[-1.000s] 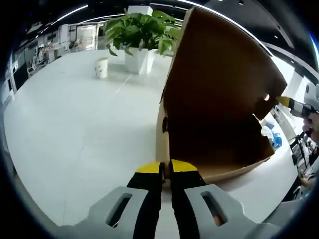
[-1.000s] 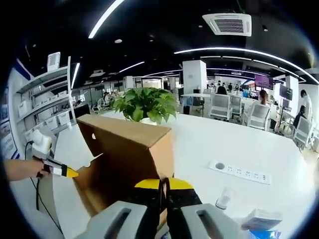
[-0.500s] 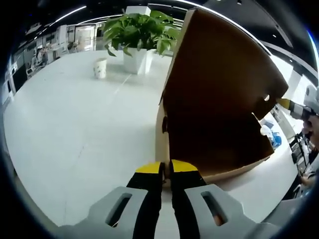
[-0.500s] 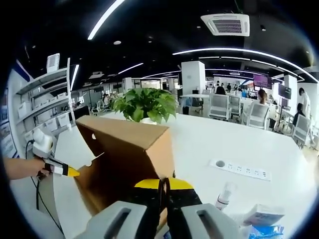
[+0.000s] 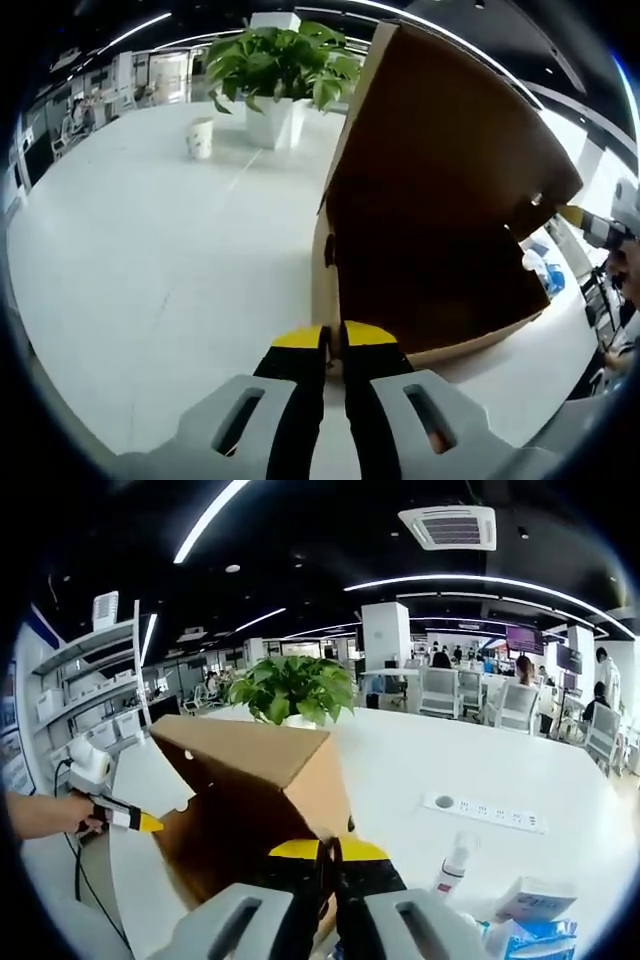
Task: Operate the shoe box by opening the lid, removing the specified soft item, and placing it in the target area until the item is outside and the box remains undamaged.
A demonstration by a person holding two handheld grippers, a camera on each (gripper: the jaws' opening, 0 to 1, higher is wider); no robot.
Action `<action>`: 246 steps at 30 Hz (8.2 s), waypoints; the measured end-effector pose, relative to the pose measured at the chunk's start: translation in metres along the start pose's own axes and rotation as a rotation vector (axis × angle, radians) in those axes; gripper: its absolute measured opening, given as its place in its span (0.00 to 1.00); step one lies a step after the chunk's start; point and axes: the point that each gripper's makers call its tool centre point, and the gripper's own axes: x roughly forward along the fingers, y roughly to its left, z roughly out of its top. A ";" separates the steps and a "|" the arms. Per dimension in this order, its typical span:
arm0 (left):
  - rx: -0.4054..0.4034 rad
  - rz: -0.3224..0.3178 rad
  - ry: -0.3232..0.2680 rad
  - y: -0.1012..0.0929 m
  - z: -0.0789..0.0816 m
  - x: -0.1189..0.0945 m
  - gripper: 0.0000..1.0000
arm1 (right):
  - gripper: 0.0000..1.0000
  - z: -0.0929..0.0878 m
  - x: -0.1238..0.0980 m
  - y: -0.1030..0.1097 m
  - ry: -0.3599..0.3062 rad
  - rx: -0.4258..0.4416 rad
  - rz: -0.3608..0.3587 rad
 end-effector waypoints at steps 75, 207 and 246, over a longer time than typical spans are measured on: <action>0.203 -0.115 -0.184 -0.030 0.025 -0.023 0.16 | 0.02 -0.063 -0.016 0.020 0.061 0.049 0.058; 0.350 -0.149 -0.147 -0.029 0.000 -0.025 0.45 | 0.49 -0.107 -0.021 0.051 0.102 -0.193 0.186; 0.357 -0.179 -0.100 -0.031 -0.008 -0.009 0.41 | 0.45 -0.112 -0.003 0.058 0.111 -0.173 0.135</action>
